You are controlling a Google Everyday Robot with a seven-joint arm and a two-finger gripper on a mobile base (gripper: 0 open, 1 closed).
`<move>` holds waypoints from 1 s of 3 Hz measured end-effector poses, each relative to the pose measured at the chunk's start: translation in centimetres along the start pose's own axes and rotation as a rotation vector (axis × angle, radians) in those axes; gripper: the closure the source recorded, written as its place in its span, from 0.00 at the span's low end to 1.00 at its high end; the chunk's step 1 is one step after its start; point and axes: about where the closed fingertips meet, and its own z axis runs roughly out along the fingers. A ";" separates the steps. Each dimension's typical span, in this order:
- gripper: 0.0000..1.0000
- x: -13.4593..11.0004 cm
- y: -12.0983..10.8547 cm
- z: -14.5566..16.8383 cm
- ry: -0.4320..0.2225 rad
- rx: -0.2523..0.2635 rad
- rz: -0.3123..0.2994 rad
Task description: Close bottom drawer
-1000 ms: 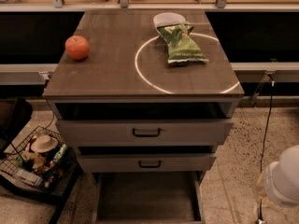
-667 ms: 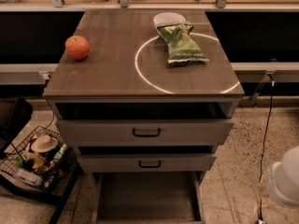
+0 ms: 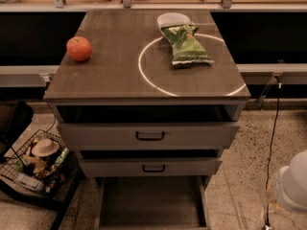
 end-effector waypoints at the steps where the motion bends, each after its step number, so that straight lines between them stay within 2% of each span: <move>1: 0.17 0.3 0.2 0.3 0.006 -0.006 0.016; 2: 0.00 1.0 0.0 1.2 0.011 -0.011 0.043; 3: 0.17 1.6 -0.2 2.0 0.013 -0.010 0.054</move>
Offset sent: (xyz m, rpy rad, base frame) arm 0.0043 -0.0214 -0.0242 0.0064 0.0181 -0.0806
